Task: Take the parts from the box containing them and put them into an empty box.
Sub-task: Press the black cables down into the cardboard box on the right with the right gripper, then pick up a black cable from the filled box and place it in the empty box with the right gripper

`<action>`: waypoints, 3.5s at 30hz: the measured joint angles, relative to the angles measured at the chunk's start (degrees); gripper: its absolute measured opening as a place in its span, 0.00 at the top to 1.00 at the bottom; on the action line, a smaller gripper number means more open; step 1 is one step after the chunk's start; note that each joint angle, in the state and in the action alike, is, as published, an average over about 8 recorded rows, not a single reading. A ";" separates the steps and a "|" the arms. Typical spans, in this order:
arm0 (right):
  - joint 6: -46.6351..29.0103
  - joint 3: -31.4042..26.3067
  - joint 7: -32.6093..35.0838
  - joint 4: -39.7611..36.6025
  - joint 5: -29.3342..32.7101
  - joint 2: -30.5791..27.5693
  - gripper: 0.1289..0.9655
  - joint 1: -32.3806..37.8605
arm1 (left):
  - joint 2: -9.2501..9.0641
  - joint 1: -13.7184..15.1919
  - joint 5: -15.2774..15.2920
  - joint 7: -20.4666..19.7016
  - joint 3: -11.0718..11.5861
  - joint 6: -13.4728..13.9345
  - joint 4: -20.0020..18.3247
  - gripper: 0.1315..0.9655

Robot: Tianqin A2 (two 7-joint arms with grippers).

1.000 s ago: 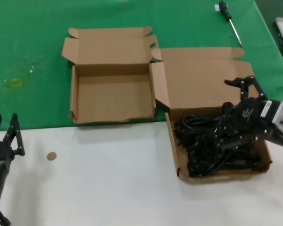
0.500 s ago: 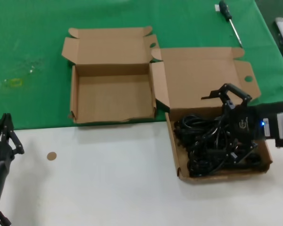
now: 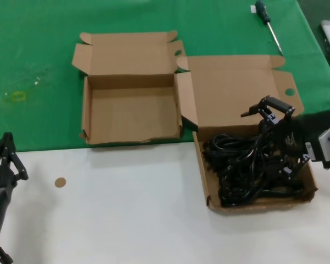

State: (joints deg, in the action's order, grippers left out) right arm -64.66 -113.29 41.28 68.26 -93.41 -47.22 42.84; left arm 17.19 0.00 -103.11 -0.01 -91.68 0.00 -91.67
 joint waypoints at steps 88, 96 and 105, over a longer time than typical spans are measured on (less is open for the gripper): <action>6.60 -5.49 -20.06 4.66 11.64 13.71 0.90 7.98 | 0.00 0.00 0.01 -0.02 0.00 0.00 0.00 0.98; 10.98 -9.08 -22.59 -0.81 15.57 22.86 0.90 11.31 | 0.00 0.00 0.01 -0.02 0.00 0.00 0.00 0.98; 16.23 -10.99 -20.56 -11.88 17.73 31.12 0.90 15.08 | 0.00 0.00 0.00 -0.02 0.00 0.00 0.00 0.98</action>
State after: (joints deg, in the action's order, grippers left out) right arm -48.43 -124.28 20.72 56.38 -75.68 -16.10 57.92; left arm 17.19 0.00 -103.11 -0.02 -91.68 0.00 -91.67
